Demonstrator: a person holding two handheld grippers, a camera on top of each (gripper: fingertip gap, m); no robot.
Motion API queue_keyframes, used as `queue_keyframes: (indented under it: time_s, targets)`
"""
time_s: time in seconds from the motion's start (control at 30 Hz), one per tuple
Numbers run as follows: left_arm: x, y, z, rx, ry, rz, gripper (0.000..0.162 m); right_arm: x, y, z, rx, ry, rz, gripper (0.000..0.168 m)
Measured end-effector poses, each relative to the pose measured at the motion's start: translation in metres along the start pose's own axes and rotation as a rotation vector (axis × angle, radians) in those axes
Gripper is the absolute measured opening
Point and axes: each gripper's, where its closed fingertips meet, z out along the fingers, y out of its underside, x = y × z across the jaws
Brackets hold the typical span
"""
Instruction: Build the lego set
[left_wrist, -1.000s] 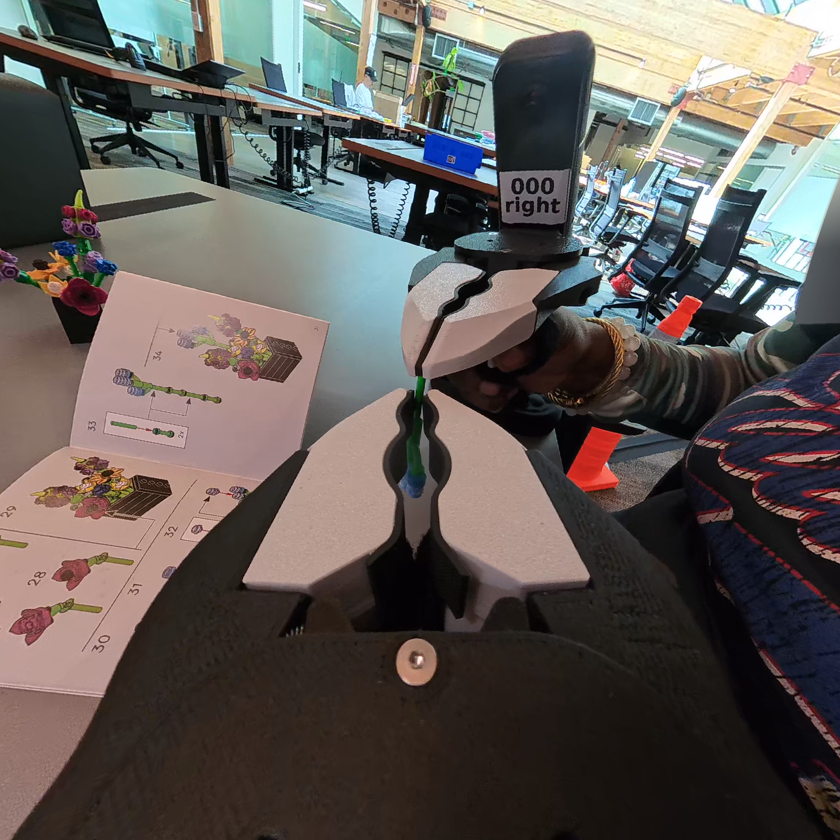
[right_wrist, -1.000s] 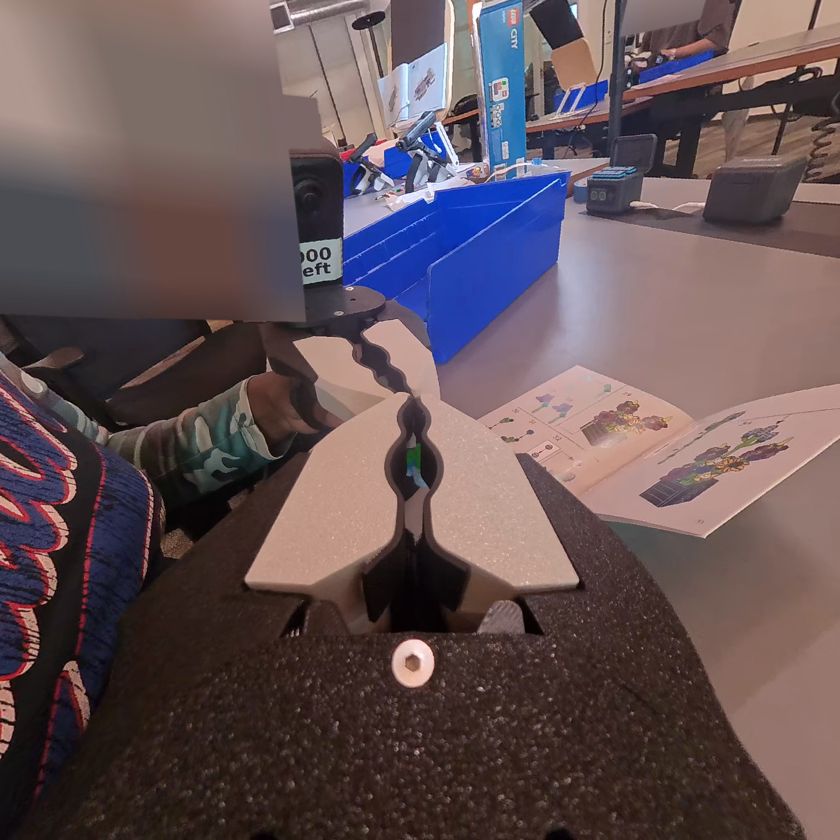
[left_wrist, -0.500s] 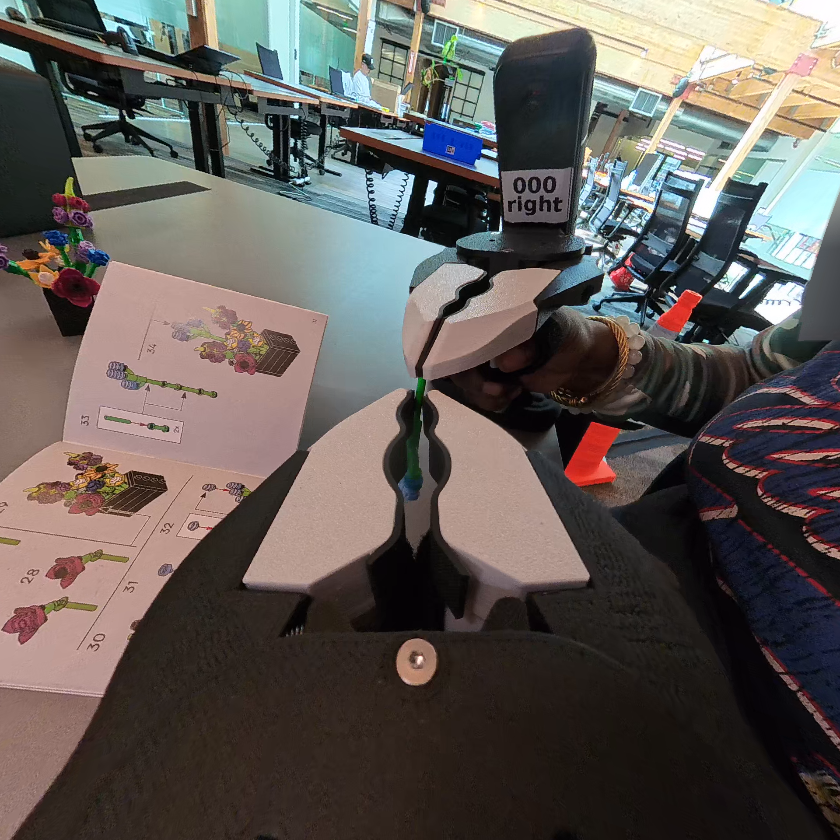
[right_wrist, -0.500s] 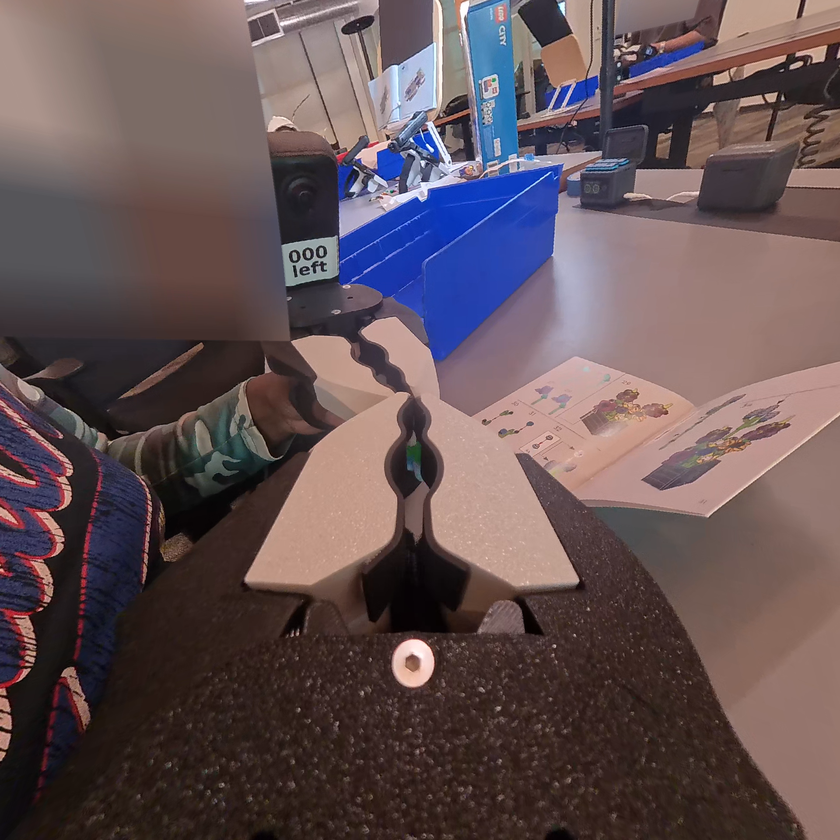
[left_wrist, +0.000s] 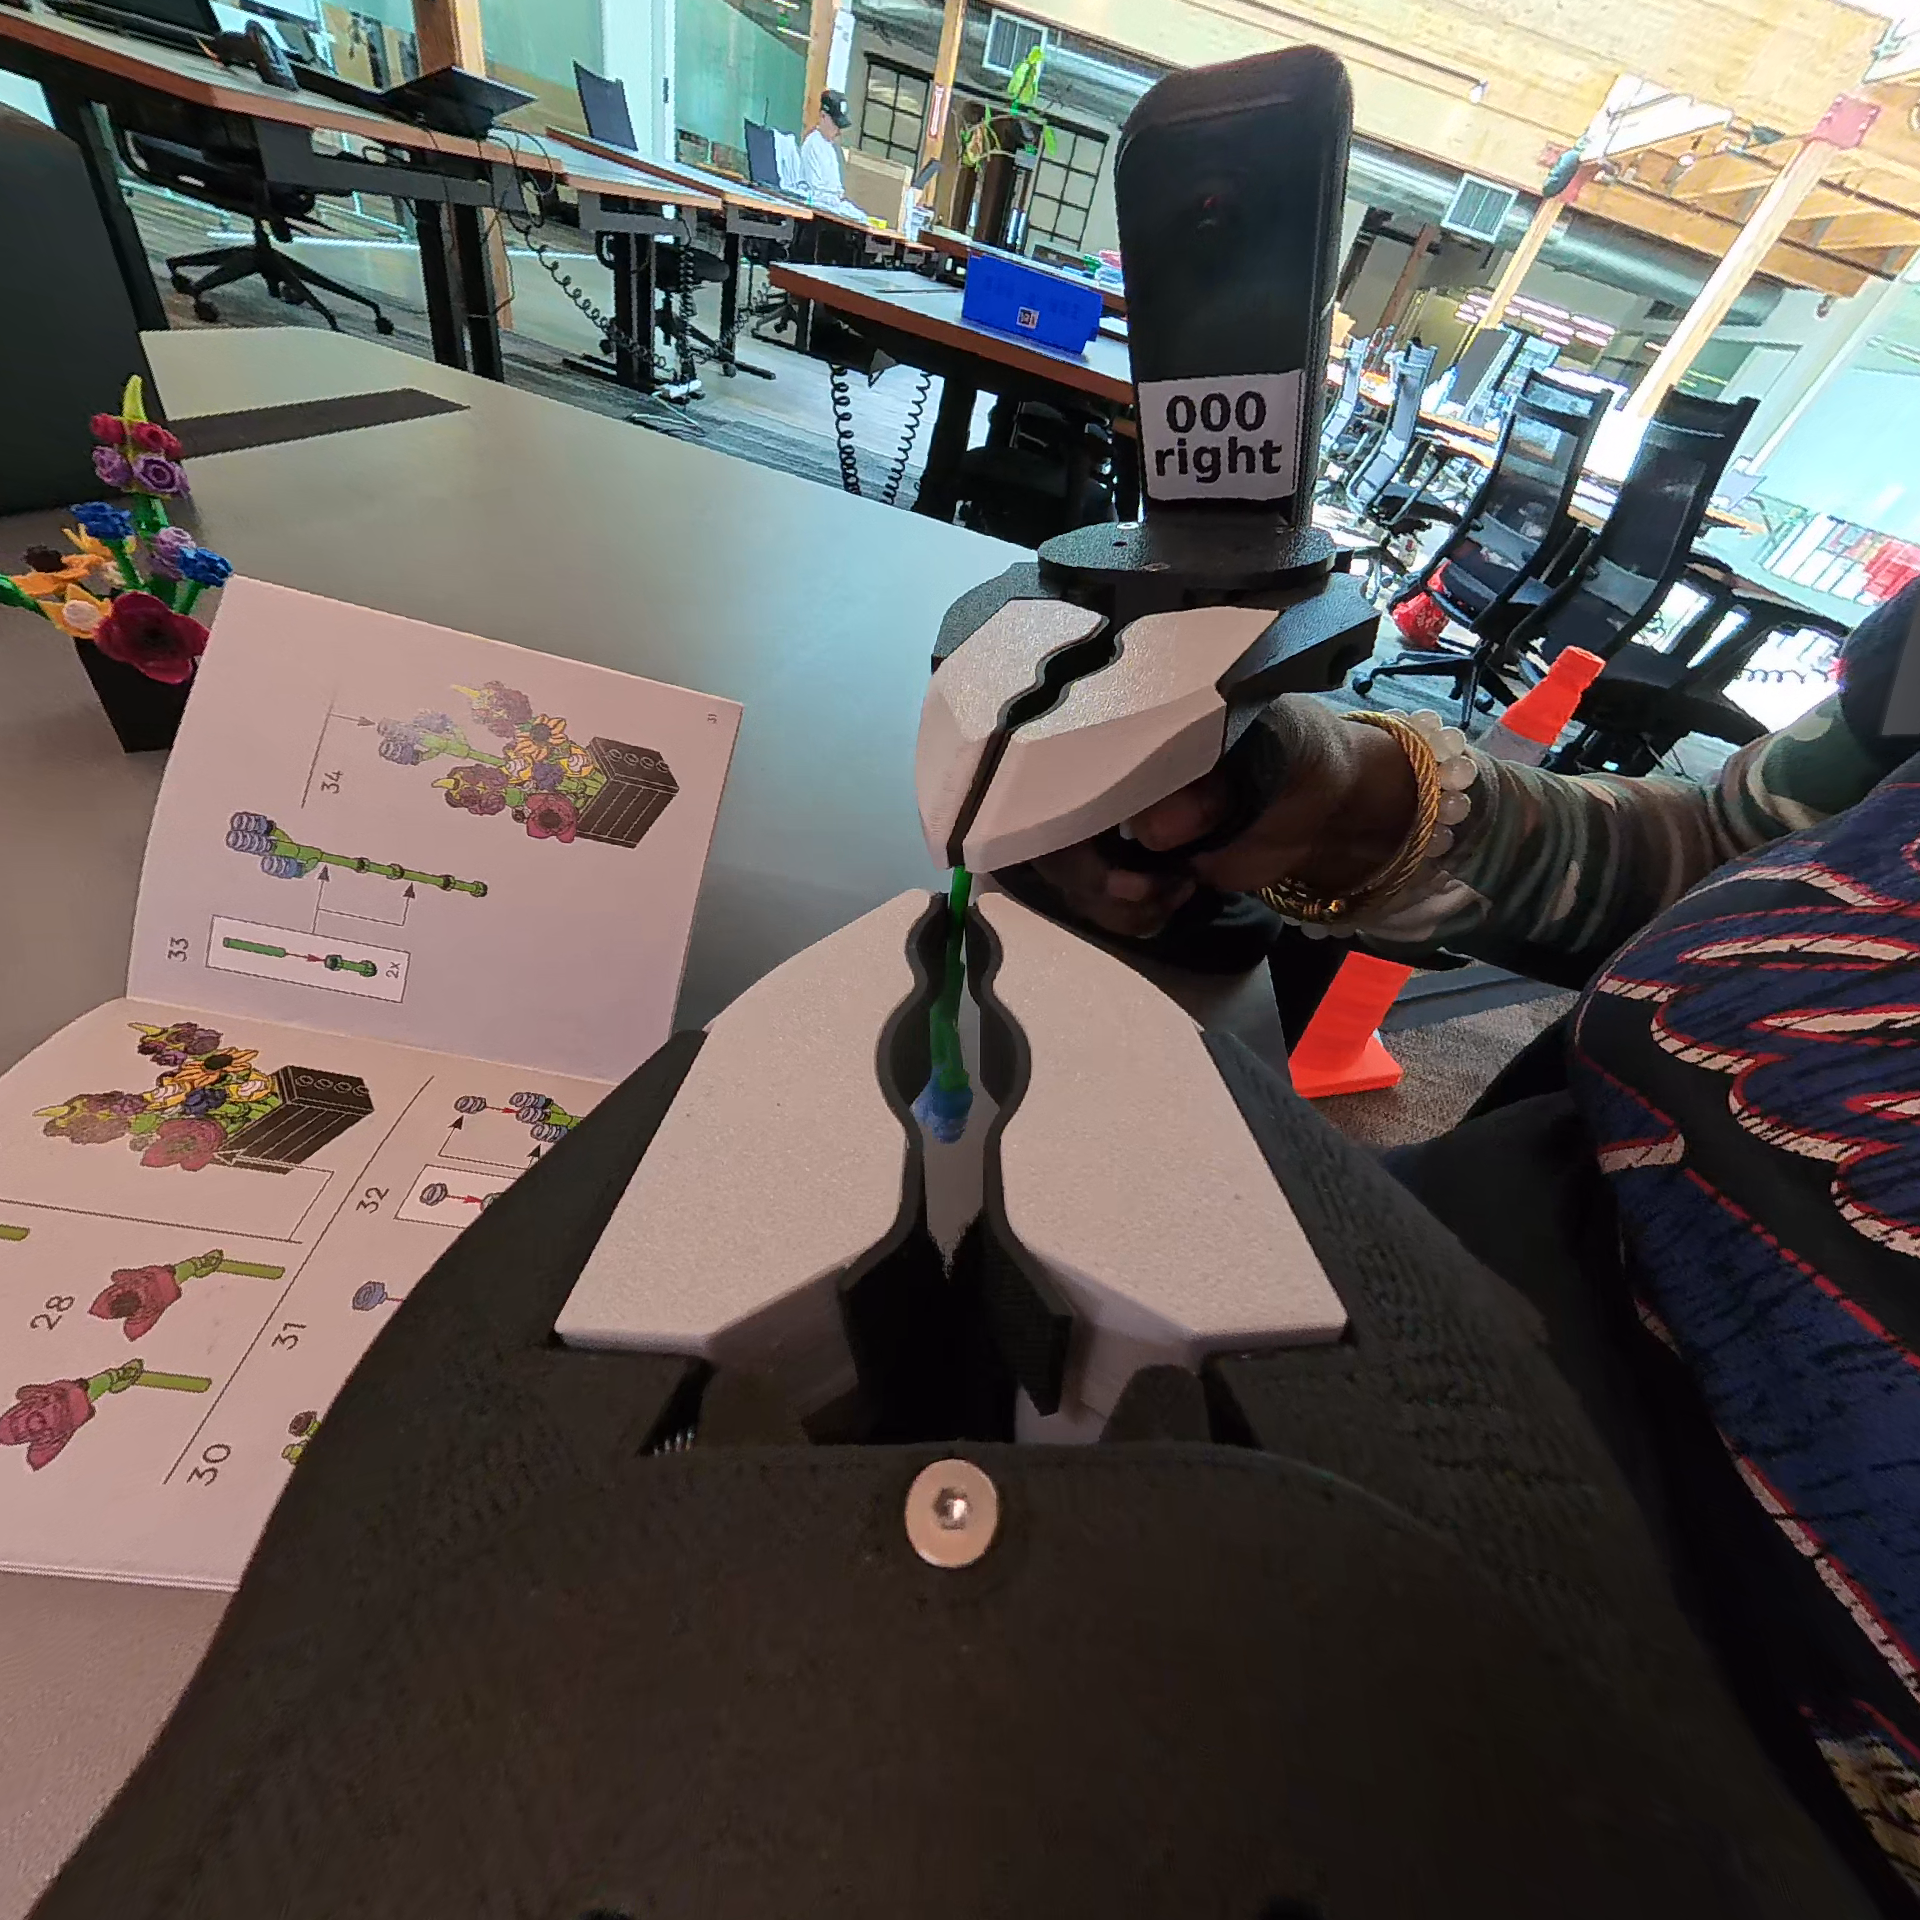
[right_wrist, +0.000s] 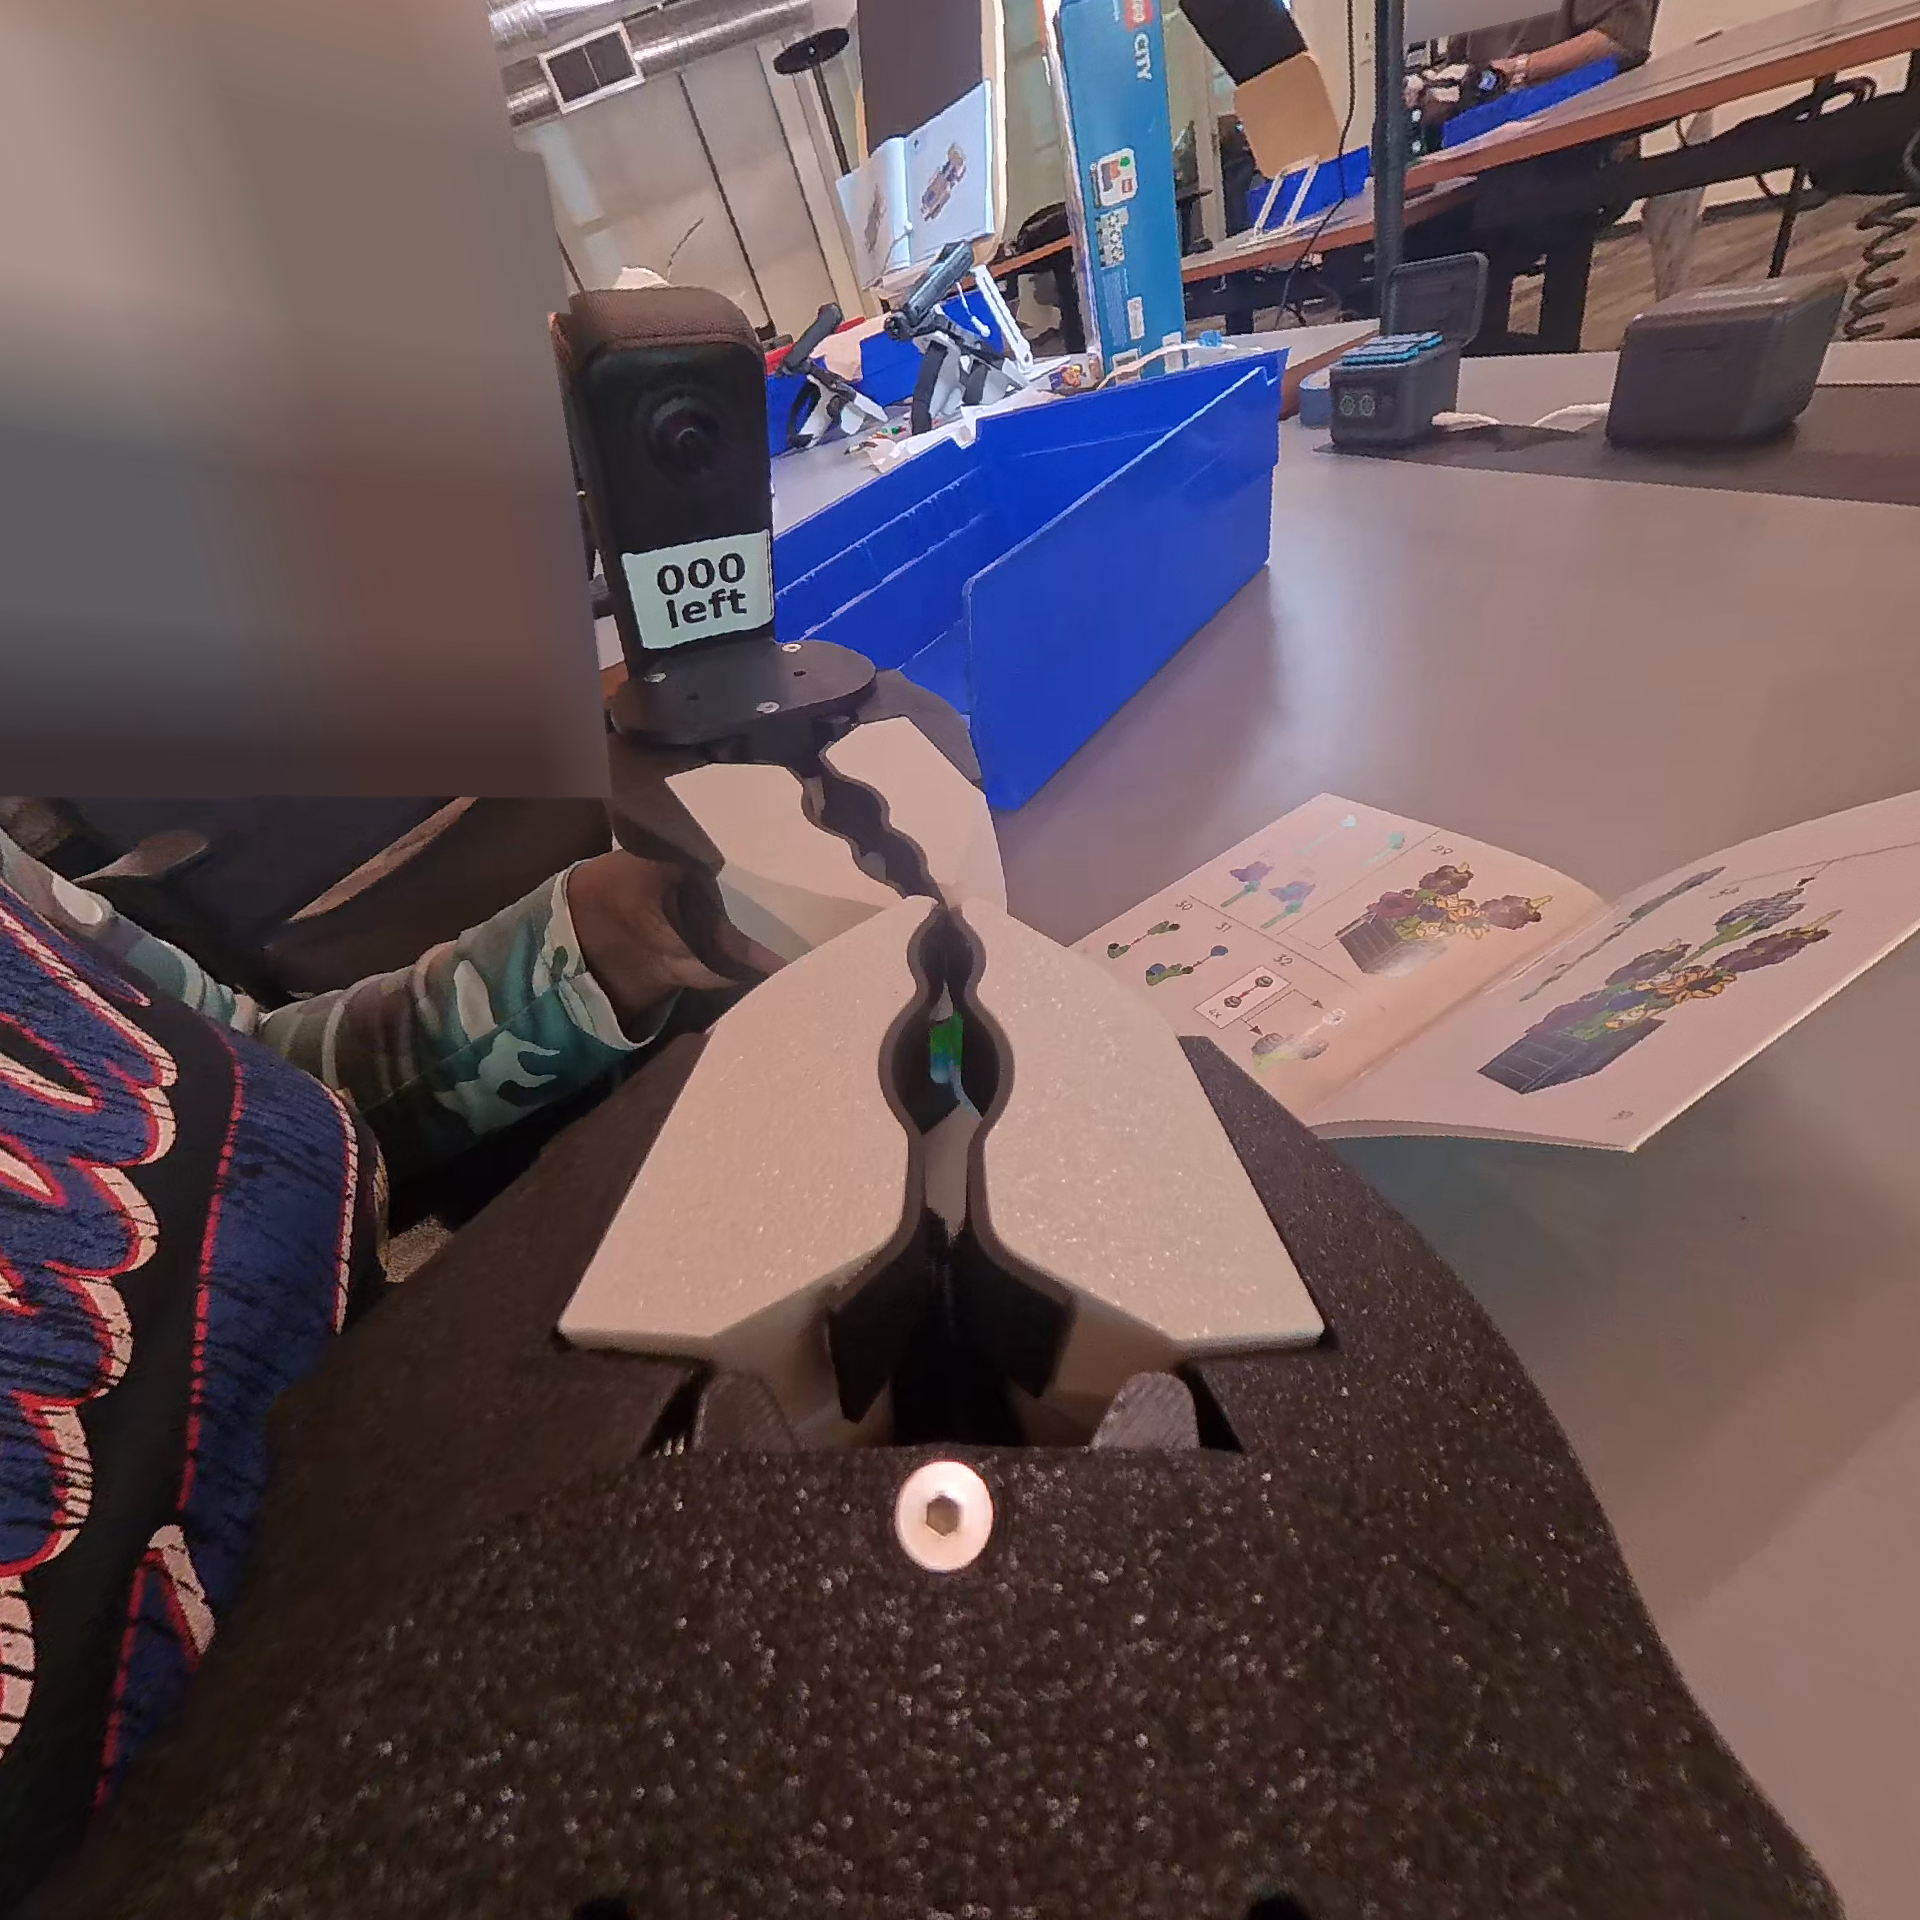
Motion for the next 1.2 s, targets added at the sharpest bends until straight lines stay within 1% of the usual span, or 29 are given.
queue_keyframes:
  time_s: [0.2,0.27,0.33,0.4,0.5,0.6,0.73,0.83,0.87,0.9,0.93,1.03,1.07,1.13,1.2]
  targets:
    - [0.001,0.0,0.0,0.003,0.01,-0.004,0.002,0.001,0.0,-0.001,0.001,-0.009,0.018,0.0]
    - [0.0,-0.003,-0.003,0.027,0.011,-0.014,0.002,0.002,-0.006,-0.004,0.039,-0.023,0.054,0.0]
    - [-0.001,-0.01,-0.008,0.084,0.027,-0.047,0.002,0.006,-0.018,-0.012,0.117,-0.033,0.115,0.008]
    - [-0.003,-0.019,-0.017,0.17,0.059,-0.105,0.002,0.009,-0.027,-0.022,0.147,-0.031,0.128,0.01]
    - [-0.009,-0.036,-0.035,0.326,0.115,-0.216,0.002,0.016,-0.032,-0.038,0.076,0.056,0.035,0.016]
    - [-0.014,-0.043,-0.045,0.407,0.141,-0.278,0.002,0.021,-0.041,-0.062,0.008,0.142,-0.059,0.021]
    - [-0.016,-0.044,-0.046,0.42,0.13,-0.289,0.002,0.032,-0.052,-0.107,-0.128,0.27,-0.151,0.03]
    - [-0.016,-0.041,-0.043,0.395,0.103,-0.262,0.002,0.042,-0.047,-0.145,-0.327,0.366,-0.213,0.029]
    - [-0.015,-0.04,-0.041,0.381,0.092,-0.247,0.002,0.043,-0.04,-0.157,-0.415,0.369,-0.221,0.022]
    - [-0.014,-0.038,-0.039,0.365,0.083,-0.23,0.002,0.041,-0.03,-0.167,-0.509,0.346,-0.227,0.007]
    - [-0.013,-0.036,-0.037,0.346,0.075,-0.215,0.002,0.039,-0.018,-0.177,-0.593,0.326,-0.233,0.003]
    - [-0.012,-0.03,-0.03,0.285,0.048,-0.185,0.002,0.037,0.024,-0.199,-0.822,0.292,-0.217,0.001]
    - [-0.011,-0.029,-0.028,0.27,0.044,-0.18,0.002,0.039,0.037,-0.205,-0.883,0.305,-0.202,0.001]
    - [-0.011,-0.026,-0.025,0.245,0.04,-0.172,0.002,0.045,0.059,-0.209,-0.937,0.34,-0.163,0.002]
    - [-0.01,-0.024,-0.023,0.226,0.037,-0.165,0.002,0.053,0.072,-0.208,-0.935,0.377,-0.111,0.003]
